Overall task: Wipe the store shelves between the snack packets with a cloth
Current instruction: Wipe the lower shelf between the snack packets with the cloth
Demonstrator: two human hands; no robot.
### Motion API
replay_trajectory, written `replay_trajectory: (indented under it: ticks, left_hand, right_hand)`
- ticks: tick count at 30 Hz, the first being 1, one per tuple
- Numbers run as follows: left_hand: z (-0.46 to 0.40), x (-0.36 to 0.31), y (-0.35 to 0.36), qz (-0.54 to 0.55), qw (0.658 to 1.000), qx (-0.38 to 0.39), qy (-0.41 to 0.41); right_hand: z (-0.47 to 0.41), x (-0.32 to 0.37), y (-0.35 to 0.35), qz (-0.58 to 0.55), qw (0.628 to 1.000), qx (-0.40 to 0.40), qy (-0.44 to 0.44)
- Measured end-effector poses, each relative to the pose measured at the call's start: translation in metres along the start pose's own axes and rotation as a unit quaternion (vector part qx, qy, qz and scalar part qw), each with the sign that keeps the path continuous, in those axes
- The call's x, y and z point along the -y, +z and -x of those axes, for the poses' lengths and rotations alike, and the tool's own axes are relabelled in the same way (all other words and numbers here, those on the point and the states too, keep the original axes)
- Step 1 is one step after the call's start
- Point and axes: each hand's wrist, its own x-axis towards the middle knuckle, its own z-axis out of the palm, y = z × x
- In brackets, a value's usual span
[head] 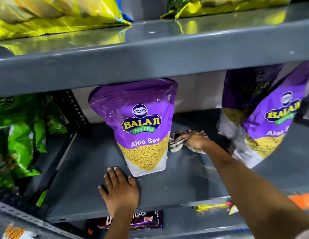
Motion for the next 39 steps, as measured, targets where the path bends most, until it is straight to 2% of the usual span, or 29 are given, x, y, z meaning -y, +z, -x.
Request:
replay_trajectory:
  ticks: [5,10,13,16,19,21,27,28,30,32,36,39]
  left_hand:
    - [0.002,-0.002,-0.005,0.006,1.0,0.015,0.009]
    - [0.004,-0.001,-0.008,0.008,1.0,0.025,0.014]
    - [0.005,-0.002,-0.009,0.017,1.0,0.021,0.017]
    - [0.005,-0.003,-0.008,0.032,0.999,0.015,0.018]
    - [0.004,-0.001,-0.007,0.021,0.999,0.017,0.016]
    - [0.002,-0.001,-0.008,0.025,0.999,0.017,0.016]
    - [0.002,-0.001,-0.009,0.015,0.999,0.031,0.022]
    - [0.002,-0.001,-0.009,0.014,0.999,0.033,0.022]
    - [0.002,-0.002,-0.009,0.012,0.999,0.035,0.024]
    - [0.001,-0.001,-0.008,0.015,0.999,0.037,0.024]
    - [0.001,0.0,-0.008,0.01,0.999,0.038,0.03]
    - [0.002,0.002,-0.007,0.016,0.998,0.043,0.041]
  right_hand:
    - [0.034,-0.021,0.011,-0.024,1.0,0.01,-0.001]
    - [0.074,-0.044,0.01,0.08,0.994,0.06,-0.038]
    - [0.082,-0.023,-0.011,0.066,0.993,0.099,-0.018]
    - [0.068,0.001,-0.019,0.038,0.997,0.058,-0.023]
    - [0.056,-0.015,0.002,0.102,0.992,0.058,-0.047]
    - [0.062,-0.031,0.014,0.134,0.986,0.088,-0.041]
    - [0.113,-0.039,-0.013,0.22,0.962,0.162,-0.021]
    - [0.117,-0.031,-0.02,0.198,0.967,0.156,-0.024]
    - [0.113,-0.015,-0.028,0.108,0.991,0.069,-0.024]
    - [0.102,-0.003,-0.023,0.088,0.996,0.015,-0.02]
    - [0.086,-0.027,0.009,0.167,0.986,0.018,-0.008]
    - [0.109,-0.031,0.002,0.184,0.983,0.02,0.012]
